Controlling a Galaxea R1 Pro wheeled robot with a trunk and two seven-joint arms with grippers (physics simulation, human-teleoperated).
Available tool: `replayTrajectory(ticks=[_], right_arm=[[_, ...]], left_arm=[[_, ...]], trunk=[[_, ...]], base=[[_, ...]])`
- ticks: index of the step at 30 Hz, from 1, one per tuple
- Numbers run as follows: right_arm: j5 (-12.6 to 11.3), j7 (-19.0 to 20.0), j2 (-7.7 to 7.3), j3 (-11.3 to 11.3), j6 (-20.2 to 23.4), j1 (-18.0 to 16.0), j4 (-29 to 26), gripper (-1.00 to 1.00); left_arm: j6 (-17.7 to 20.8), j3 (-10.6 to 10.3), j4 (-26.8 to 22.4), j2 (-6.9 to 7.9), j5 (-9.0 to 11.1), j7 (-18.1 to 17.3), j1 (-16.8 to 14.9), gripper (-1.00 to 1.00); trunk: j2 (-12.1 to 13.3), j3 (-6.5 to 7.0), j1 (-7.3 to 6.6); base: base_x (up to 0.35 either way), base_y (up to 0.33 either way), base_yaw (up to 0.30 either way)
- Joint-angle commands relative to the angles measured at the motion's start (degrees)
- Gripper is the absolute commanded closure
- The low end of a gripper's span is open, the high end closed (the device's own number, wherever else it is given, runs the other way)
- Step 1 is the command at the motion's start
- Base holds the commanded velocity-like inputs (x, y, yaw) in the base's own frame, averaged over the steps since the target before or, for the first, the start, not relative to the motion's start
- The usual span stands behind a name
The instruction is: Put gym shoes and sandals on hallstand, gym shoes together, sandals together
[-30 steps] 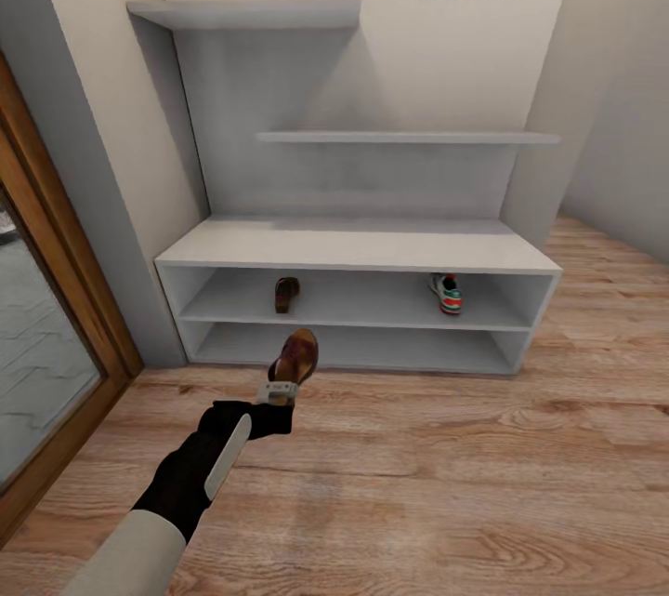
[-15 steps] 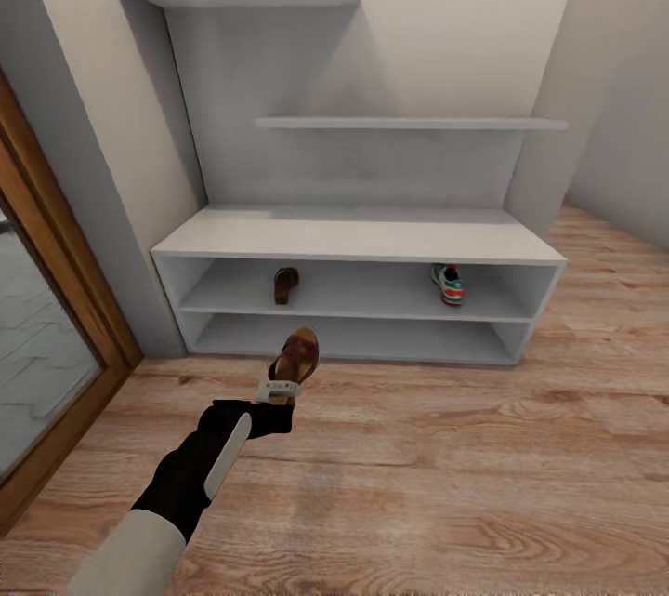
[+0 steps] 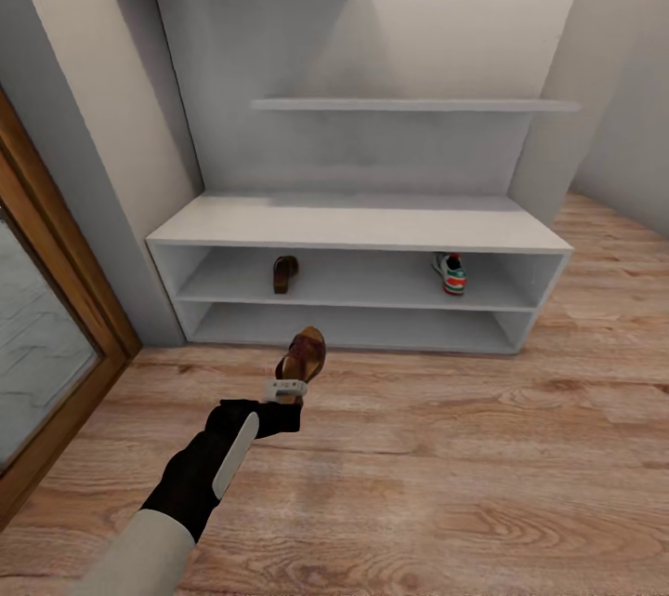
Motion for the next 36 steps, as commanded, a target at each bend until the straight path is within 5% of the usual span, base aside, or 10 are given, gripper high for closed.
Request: replayTrajectory(ticks=[1, 5, 11, 13, 17, 20, 26, 36], right_arm=[[0.3, 0.01, 0.02, 0.02, 0.28, -0.07, -0.04, 1.0], [0.3, -0.03, 0.13, 0.05, 0.29, -0.07, -0.02, 1.0], [0.3, -0.07, 0.23, 0.07, 0.29, -0.07, 0.0, 1.0], [0.3, -0.07, 0.28, 0.07, 0.29, -0.07, 0.01, 1.0], [0.3, -0.07, 0.33, 0.07, 0.29, -0.07, 0.01, 1.0], [0.3, -0.07, 0.33, 0.07, 0.29, -0.07, 0.01, 1.0], [0.3, -0.07, 0.34, 0.07, 0.29, -0.07, -0.01, 1.0], [0.3, -0.09, 0.34, 0.07, 0.26, -0.07, 0.01, 1.0]], left_arm=[[0.26, 0.01, -0.05, -0.27, -0.11, -0.09, -0.03, 1.0], [-0.29, 0.04, -0.03, -0.77, -0.04, 0.74, -0.03, 1.0], [-4.51, 1.03, 0.02, -2.26, 0.69, 8.62, -0.03, 1.0], [-5.89, 1.95, 0.04, -2.45, 2.27, 10.53, -0.03, 1.0], [-8.56, 4.1, 0.17, -2.57, 8.93, 14.54, -0.03, 1.0], [-9.86, 4.51, 0.28, -2.59, 11.21, 16.86, -0.03, 1.0], [-10.27, 4.61, 0.32, -2.58, 11.8, 17.52, -0.03, 1.0], [-11.26, 4.55, 0.5, -2.43, 11.73, 17.42, 0.04, 1.0]], trunk=[[-0.02, -0.14, -0.01], [-0.05, -0.88, 0.04], [-0.13, -2.35, 0.19], [-0.16, -2.8, 0.24], [-0.21, -3.74, 0.35], [-0.25, -4.59, 0.42], [-0.33, -6.38, 0.58], [-0.33, -6.44, 0.58]], base=[[0.0, 0.0, 0.0], [0.0, 0.0, 0.0], [0.0, 0.0, 0.0], [0.0, 0.0, 0.0], [0.0, 0.0, 0.0], [0.0, 0.0, 0.0], [0.0, 0.0, 0.0], [0.0, 0.0, 0.0]])
